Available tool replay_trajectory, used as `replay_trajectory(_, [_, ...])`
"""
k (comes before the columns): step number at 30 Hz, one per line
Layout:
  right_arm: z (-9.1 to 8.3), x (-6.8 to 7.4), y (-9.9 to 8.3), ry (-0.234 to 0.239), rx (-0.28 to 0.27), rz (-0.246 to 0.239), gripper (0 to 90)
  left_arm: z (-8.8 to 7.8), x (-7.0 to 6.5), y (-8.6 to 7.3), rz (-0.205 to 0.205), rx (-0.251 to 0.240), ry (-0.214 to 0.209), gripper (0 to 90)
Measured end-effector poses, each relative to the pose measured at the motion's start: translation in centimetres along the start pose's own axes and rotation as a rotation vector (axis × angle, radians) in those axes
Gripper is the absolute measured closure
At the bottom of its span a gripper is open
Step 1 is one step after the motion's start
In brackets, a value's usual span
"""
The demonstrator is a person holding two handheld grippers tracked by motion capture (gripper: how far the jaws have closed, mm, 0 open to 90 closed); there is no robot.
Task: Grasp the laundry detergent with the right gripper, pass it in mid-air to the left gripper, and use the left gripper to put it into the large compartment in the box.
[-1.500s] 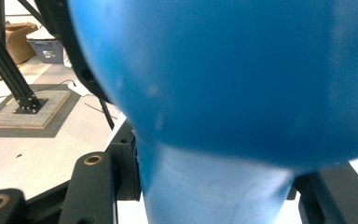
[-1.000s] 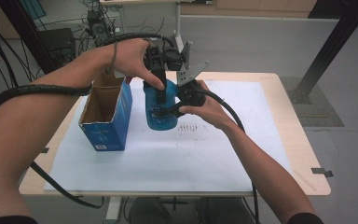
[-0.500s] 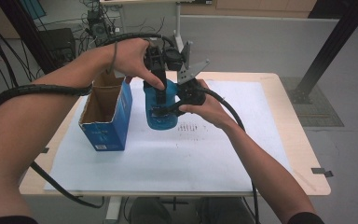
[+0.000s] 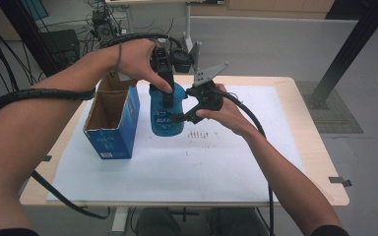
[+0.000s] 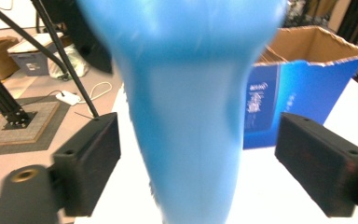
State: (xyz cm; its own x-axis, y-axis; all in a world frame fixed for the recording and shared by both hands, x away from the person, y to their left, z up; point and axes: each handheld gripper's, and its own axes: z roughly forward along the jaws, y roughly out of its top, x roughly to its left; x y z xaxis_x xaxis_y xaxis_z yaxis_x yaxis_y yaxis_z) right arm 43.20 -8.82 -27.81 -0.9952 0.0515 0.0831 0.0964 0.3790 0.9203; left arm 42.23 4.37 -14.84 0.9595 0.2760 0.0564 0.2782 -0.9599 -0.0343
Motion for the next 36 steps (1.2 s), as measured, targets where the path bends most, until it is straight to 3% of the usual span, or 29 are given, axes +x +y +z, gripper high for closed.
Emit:
replay_trajectory(5, [-1.3, 0.2, -0.4, -0.087, 0.068, 0.003, 4.8, -0.8, 0.3, -0.1, -0.033, 0.006, 0.021, 36.6])
replay_trajectory(12, [-3.5, 0.4, -0.9, -0.155, 0.167, 0.013, 3.2, -1.9, 0.9, -0.4, -0.117, 0.0, 0.031, 36.5])
replay_trajectory(24, [-7.3, 1.4, -0.7, -0.204, 0.278, 0.019, 4.8, -4.6, 2.4, -2.7, -0.318, -0.009, 0.084, 36.6])
replay_trajectory(31, [-9.2, 1.7, -0.6, -0.229, 0.3, 0.032, 4.9, -6.7, 3.4, -4.3, -0.424, -0.02, 0.107, 36.6])
replay_trajectory(36, [-9.8, 2.0, -0.6, -0.228, 0.308, 0.035, 4.9, -8.0, 4.0, -5.5, -0.532, -0.03, 0.114, 36.6])
